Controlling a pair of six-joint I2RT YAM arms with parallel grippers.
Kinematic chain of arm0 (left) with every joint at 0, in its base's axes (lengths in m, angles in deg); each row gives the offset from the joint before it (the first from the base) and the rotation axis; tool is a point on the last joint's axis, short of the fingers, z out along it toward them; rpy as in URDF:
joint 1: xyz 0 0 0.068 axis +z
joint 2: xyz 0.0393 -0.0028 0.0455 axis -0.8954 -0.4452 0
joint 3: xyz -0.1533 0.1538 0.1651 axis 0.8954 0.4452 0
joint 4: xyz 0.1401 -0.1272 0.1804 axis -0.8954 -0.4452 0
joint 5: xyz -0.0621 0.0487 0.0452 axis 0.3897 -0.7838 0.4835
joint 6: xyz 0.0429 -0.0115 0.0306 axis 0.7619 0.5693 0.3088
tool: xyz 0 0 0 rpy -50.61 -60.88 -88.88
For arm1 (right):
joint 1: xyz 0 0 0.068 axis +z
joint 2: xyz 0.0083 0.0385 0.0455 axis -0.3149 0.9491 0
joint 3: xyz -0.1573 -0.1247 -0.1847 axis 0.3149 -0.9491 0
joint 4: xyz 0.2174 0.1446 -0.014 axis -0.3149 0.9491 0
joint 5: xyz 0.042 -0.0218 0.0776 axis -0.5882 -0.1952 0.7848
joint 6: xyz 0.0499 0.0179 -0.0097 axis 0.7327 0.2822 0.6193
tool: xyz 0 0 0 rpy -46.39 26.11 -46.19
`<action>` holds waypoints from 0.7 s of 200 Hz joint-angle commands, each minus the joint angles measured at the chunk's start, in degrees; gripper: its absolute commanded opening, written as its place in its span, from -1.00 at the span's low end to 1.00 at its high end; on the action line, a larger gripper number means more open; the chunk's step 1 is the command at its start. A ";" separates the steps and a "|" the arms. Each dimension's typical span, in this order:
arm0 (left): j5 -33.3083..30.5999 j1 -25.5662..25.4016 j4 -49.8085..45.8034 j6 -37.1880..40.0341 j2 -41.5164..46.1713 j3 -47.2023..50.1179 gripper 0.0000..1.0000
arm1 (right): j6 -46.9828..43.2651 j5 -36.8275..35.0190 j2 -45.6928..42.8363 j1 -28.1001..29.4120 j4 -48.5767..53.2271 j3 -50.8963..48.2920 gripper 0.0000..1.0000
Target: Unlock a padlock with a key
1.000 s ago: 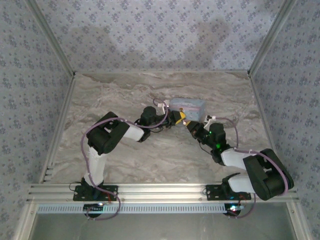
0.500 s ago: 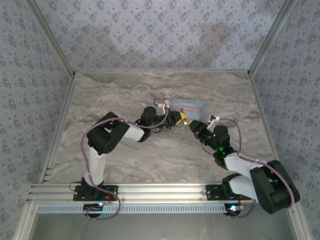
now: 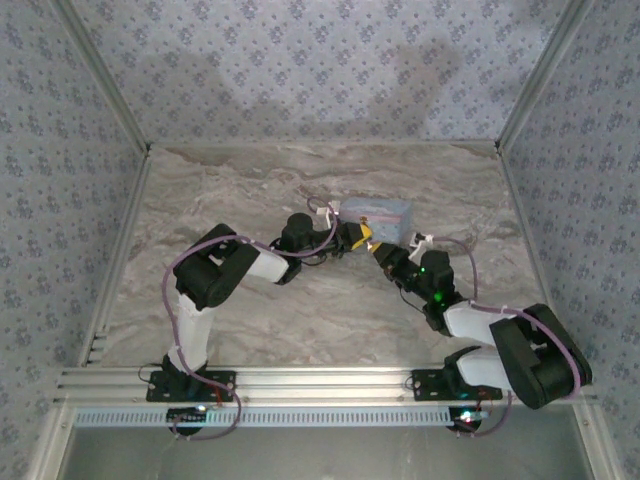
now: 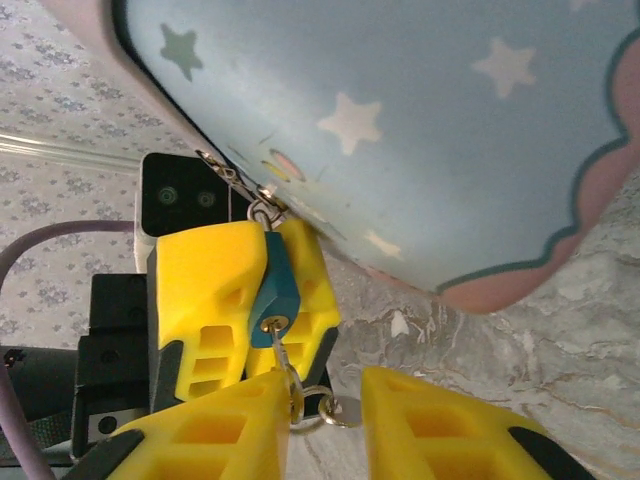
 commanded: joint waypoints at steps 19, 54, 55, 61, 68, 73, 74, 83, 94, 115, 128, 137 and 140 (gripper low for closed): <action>1.28 -0.35 5.77 -0.43 -0.16 -2.13 -1.00 | 0.13 0.37 0.73 0.39 -1.82 1.63 -0.61; 1.23 -0.32 5.68 -0.48 -0.01 -2.13 -1.00 | 0.50 0.68 1.89 0.07 -2.81 1.76 -0.80; 1.13 -0.33 5.68 -0.46 -0.04 -2.13 -1.00 | 0.54 0.66 1.88 0.10 -2.84 1.83 -0.80; 1.23 -0.34 5.68 -0.44 -0.07 -2.11 -1.00 | 0.64 0.79 2.19 0.16 -3.16 1.86 -0.82; 1.22 -0.41 5.63 -0.44 -0.02 -2.14 -1.00 | 0.74 0.94 2.47 0.10 -3.60 1.87 -0.84; 1.20 -0.43 5.64 -0.44 -0.05 -2.13 -1.00 | 0.83 0.87 2.65 0.05 -3.87 1.87 -0.87; 1.16 -0.43 5.62 -0.44 -0.10 -2.13 -1.00 | 0.83 0.89 2.70 0.09 -3.95 1.89 -0.88; 1.22 -0.47 5.65 -0.44 -0.13 -2.13 -1.00 | 0.91 0.81 2.78 0.05 -4.16 1.84 -0.92; 1.22 -0.61 5.51 -0.44 -0.16 -2.22 -1.00 | 0.93 0.55 2.78 -0.02 -4.34 1.93 -0.99; 1.39 -0.87 5.59 -0.59 -0.38 -2.44 -1.00 | 1.08 0.55 3.06 -0.37 -4.57 2.40 -1.00; 1.48 -1.05 5.94 -0.91 -0.60 -2.57 -1.00 | 1.19 0.32 3.31 -0.51 -4.76 2.61 -1.00; 1.48 -1.17 6.19 -1.13 -0.69 -2.69 -1.00 | 1.48 -0.07 3.57 -0.73 -4.96 2.77 -1.00; 1.48 -1.23 6.27 -1.14 -0.69 -2.66 -1.00 | 1.60 -0.22 3.63 -0.81 -5.01 2.71 -1.00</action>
